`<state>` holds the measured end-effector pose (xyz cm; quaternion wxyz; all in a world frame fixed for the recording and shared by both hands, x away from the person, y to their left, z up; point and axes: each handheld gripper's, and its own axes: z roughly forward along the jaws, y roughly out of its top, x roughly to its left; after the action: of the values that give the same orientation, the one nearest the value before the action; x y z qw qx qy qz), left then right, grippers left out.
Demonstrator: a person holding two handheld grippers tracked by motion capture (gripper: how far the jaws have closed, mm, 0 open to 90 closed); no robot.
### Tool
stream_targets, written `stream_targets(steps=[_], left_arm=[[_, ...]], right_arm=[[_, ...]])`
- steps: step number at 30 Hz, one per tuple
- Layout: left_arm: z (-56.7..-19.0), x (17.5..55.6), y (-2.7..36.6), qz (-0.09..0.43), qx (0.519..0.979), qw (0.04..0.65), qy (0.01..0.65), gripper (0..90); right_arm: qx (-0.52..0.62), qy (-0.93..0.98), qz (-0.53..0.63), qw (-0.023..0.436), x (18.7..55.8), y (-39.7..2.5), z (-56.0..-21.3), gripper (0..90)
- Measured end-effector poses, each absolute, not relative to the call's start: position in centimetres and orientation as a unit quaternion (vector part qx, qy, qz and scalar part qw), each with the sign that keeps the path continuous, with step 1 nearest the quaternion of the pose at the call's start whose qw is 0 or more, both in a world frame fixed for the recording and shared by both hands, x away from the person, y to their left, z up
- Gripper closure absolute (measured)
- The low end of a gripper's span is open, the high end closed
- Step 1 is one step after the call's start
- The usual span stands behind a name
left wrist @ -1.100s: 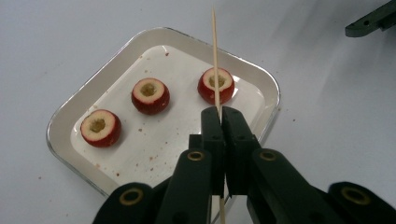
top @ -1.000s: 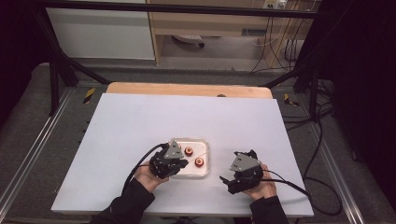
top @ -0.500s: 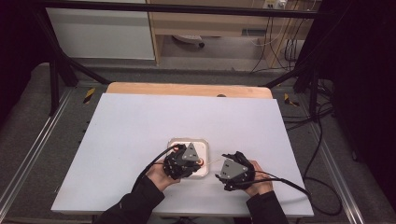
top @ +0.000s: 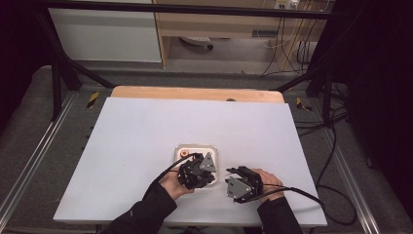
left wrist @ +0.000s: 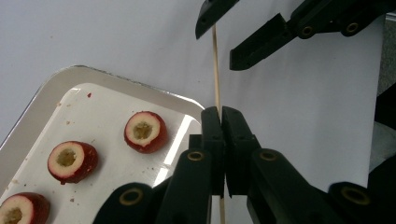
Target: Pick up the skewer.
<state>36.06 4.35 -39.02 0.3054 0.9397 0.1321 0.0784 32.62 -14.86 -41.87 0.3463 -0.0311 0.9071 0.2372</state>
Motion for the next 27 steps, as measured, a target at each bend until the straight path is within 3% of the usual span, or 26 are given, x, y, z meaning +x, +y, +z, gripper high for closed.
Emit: stream_targets(steps=[15, 22, 24, 27], left_arm=[[-39.4, 35.9, 3.1, 0.075, 0.945, 0.297, 0.114, 88.3], [-39.4, 36.0, 3.1, 0.070, 0.944, 0.300, 0.120, 87.2], [-39.4, 36.1, 3.2, 0.073, 0.944, 0.296, 0.126, 79.7], [-39.4, 36.6, 3.8, 0.057, 0.951, 0.271, 0.137, 76.3]], right_arm=[[-0.137, 0.909, 0.171, 0.353, 32.7, -14.3, -42.4, 87.6], [-0.151, 0.907, 0.161, 0.359, 32.5, -14.3, -42.4, 88.8], [-0.155, 0.904, 0.143, 0.372, 32.5, -14.4, -42.2, 88.9], [-0.161, 0.901, 0.122, 0.383, 32.4, -14.4, -42.1, 88.9]])
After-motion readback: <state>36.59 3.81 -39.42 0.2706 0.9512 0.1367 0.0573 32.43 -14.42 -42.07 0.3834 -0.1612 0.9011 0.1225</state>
